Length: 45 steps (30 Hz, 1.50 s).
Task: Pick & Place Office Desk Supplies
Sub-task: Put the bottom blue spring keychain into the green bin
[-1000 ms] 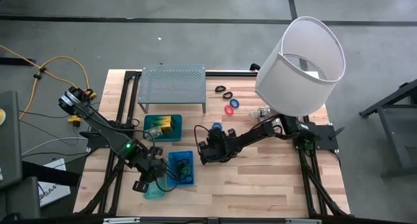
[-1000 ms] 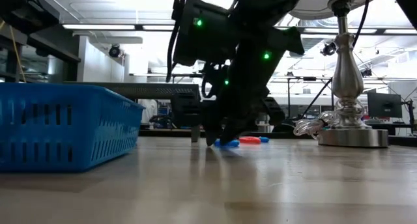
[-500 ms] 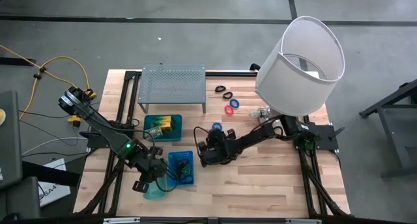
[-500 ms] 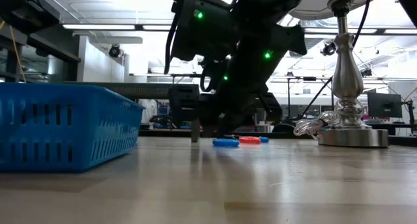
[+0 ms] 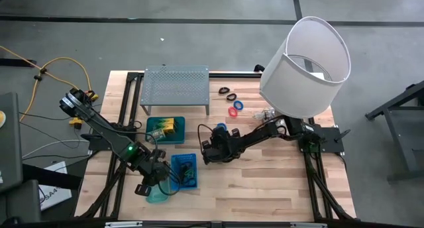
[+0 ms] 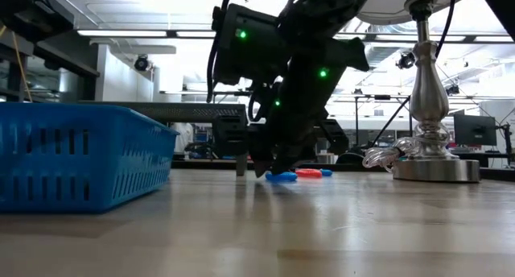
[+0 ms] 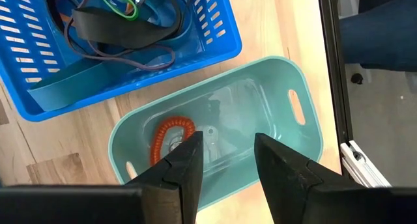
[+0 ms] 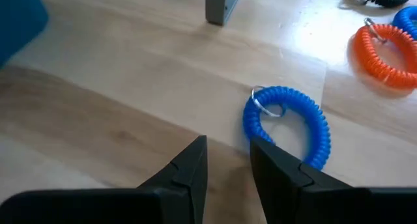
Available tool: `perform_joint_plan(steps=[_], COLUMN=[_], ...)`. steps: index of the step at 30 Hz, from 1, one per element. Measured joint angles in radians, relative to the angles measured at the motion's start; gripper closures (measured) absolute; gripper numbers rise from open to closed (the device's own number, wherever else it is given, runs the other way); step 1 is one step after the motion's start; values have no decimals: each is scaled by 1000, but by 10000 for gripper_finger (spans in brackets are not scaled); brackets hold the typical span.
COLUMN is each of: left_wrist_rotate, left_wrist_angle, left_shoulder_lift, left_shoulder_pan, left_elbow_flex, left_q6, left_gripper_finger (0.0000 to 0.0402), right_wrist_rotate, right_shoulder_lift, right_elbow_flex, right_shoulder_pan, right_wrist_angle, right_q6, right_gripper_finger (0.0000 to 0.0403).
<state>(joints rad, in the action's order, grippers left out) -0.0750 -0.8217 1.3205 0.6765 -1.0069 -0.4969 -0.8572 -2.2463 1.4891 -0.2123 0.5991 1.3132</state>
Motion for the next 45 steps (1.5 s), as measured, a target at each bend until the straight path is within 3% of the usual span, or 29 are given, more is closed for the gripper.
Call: perform_joint_plan(steps=[5,12,34,45], left_wrist_rotate=[0,0,0,0], left_wrist_angle=[-1,0,-1,-1], left_shoulder_lift=[0,0,0,0], left_shoulder_pan=[0,0,0,0], left_elbow_flex=[0,0,0,0], left_q6=[0,0,0,0], left_gripper_finger=[269,269,269,269], right_wrist_rotate=[-8,-97,30,3], right_shoulder_lift=[0,0,0,0], right_elbow_flex=[0,0,0,0], right_shoulder_pan=[-2,-18,27,30], right_wrist_angle=[0,1,53,80], right_q6=[0,0,-1,-9], right_gripper_finger=[298,298,298,298])
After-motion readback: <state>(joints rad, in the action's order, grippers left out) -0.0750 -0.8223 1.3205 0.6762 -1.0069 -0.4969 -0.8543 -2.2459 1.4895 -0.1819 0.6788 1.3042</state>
